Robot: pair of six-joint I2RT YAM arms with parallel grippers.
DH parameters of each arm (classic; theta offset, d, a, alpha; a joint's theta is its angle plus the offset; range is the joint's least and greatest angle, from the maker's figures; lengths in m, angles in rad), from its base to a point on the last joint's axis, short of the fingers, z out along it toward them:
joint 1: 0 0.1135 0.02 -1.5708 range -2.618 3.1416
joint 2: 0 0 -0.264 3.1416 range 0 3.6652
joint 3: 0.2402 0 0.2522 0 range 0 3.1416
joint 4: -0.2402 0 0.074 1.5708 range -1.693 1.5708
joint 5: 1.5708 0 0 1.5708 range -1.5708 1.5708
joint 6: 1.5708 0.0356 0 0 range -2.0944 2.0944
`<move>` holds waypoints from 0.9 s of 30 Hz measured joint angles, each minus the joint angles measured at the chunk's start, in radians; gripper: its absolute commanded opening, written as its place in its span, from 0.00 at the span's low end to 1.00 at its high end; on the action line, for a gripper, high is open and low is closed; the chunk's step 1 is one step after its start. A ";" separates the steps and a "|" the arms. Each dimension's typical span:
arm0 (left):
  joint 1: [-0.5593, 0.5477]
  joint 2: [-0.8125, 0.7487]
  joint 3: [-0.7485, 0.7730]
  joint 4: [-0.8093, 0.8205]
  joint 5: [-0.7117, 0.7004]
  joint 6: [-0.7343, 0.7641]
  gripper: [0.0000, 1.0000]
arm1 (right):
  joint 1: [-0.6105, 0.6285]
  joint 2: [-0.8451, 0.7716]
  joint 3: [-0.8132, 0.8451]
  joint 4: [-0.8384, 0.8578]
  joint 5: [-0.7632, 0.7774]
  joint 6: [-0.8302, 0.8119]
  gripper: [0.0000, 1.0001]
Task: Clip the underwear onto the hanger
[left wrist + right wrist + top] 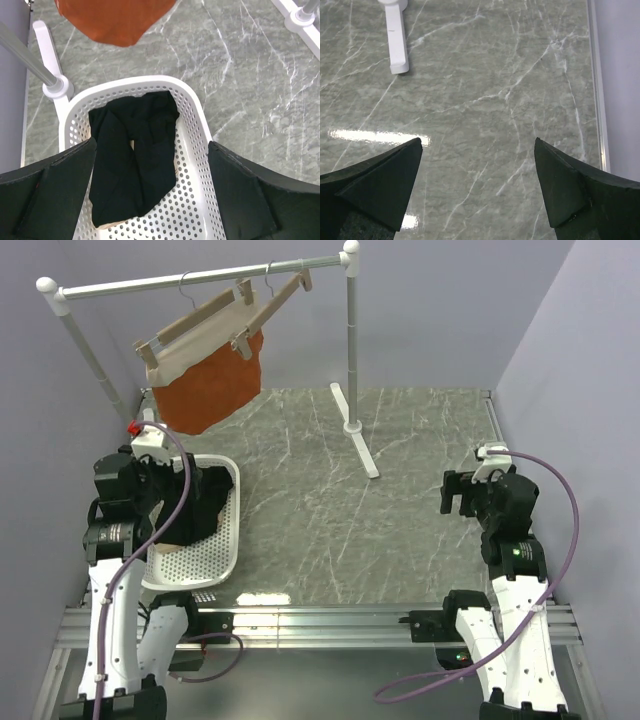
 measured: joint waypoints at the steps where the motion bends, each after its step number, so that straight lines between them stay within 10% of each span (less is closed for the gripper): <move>1: 0.000 0.006 0.008 0.000 0.000 0.001 0.99 | 0.000 0.000 0.000 -0.002 -0.006 -0.001 1.00; 27: -0.002 0.610 0.114 -0.250 -0.020 0.218 0.96 | 0.000 0.280 0.089 -0.151 -0.200 -0.108 1.00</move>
